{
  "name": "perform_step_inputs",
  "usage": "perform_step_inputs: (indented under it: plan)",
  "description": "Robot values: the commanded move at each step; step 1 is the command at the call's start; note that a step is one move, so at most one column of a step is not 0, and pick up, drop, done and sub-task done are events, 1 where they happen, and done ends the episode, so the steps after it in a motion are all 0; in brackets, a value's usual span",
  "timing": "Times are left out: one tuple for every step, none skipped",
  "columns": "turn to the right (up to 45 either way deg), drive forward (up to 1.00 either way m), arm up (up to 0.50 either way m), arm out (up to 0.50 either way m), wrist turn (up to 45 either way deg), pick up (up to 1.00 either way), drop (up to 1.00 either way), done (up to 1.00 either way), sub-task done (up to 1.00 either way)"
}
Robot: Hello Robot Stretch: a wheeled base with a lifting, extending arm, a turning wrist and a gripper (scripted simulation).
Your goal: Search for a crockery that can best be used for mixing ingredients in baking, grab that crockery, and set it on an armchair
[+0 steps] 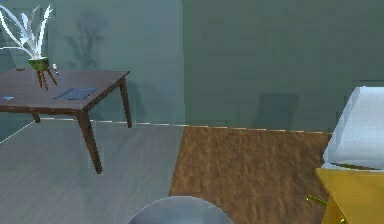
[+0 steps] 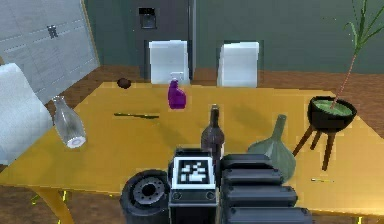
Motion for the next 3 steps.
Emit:
perform_step_inputs:
  plan:
    - [-45.0, 0.0, 0.0, 0.0, 0.0, 0.0, 0.0, 0.0, 0.0]
    - [-39.0, 0.0, 0.0, 0.0, 0.0, 0.0, 0.0, 0.0, 0.0]
    - [0.0, 0.1, 0.0, 0.0, 0.0, 0.0, 0.0, 0.0, 0.0]
